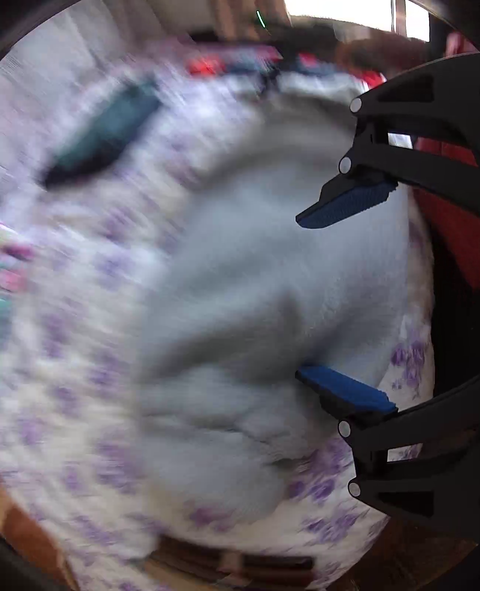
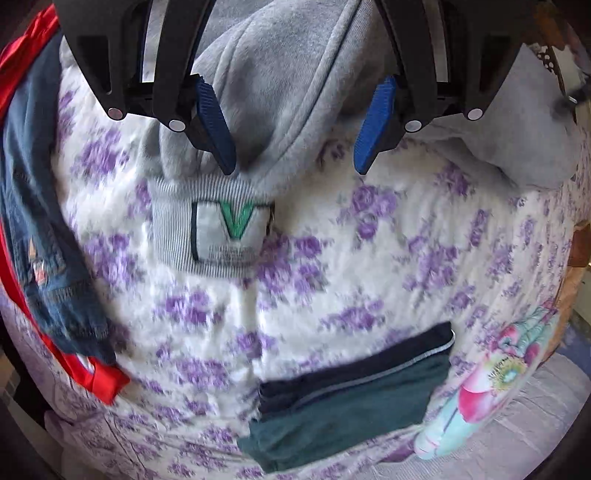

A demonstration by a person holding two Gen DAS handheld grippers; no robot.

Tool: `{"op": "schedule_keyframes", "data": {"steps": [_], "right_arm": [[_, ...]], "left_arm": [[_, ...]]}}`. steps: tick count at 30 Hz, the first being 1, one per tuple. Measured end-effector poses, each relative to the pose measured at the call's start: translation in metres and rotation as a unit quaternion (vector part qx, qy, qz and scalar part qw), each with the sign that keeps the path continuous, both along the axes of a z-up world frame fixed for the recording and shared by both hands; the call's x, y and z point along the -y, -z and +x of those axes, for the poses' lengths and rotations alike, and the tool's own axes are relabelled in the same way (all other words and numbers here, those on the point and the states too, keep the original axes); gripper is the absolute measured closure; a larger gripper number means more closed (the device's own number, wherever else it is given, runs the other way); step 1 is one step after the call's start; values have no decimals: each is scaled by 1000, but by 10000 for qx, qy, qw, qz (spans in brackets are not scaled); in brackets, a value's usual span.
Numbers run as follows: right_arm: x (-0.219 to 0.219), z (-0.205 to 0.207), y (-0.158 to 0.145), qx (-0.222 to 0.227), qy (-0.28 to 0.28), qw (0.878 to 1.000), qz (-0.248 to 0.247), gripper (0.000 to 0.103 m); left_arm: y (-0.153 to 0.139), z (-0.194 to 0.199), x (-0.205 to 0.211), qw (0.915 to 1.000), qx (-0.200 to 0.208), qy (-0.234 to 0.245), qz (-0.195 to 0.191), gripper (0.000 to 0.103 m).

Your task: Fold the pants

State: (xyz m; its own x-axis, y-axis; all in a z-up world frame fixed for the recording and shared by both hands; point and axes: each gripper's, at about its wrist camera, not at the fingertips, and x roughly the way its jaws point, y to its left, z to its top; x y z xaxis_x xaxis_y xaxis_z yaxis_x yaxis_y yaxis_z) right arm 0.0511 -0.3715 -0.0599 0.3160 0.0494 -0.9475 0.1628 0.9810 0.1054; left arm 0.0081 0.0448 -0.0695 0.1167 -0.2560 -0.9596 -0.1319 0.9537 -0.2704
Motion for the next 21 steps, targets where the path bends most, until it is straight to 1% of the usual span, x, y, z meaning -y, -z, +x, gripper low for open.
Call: {"op": "schedule_keyframes", "data": {"steps": [1,2,3,4,5,6,7,9,11,12,13,15,16,17,18,19,21], "right_arm": [[-4,-6,3,-5,-25,9999,-146,36],[-6,-8,6,24,-83,9995,-302,36],[-8,-12,7,70,-135,9989,-447,38],[-10,-17,8,144,-185,9983,-533,45],[-7,-23,9,228,-165,9983,-513,53],[-3,-29,7,362,-82,9985,-395,72],[4,-35,3,470,36,9987,-180,83],[22,-50,-6,698,382,9965,244,95],[38,-69,-16,904,736,9920,473,95],[50,-86,-24,1117,1017,9855,779,96],[59,-100,-31,1241,1268,9787,1038,96],[77,-135,-44,1539,1758,9604,1519,96],[86,-159,-50,1682,2022,9503,1667,96],[93,-184,-52,1744,2277,9427,1705,96],[98,-208,-49,1769,2525,9352,1741,96],[101,-227,-41,1691,2754,9296,1773,96],[104,-256,-12,1358,3133,9187,1985,96]], "left_arm": [[14,-6,2,9998,-59,43,169,29],[17,-9,3,9997,43,75,207,29],[14,-11,5,9995,165,143,226,26],[14,-10,6,9994,149,211,210,24],[13,-8,7,9994,101,271,183,21],[14,-4,7,9994,16,320,107,17],[15,-1,7,9994,-52,345,12,15],[16,5,4,9990,-174,351,-206,10],[19,9,2,9983,-248,349,-407,8],[19,8,1,9977,-275,360,-494,8],[19,10,-2,9970,-319,378,-595,8],[18,12,-3,9958,-375,453,-703,8],[15,12,-3,9952,-353,562,-715,8],[14,11,-3,9946,-309,686,-712,8],[13,10,-2,9938,-295,789,-719,8],[14,8,-3,9933,-296,853,-721,8],[14,7,0,9921,-270,1046,-637,8]]}}
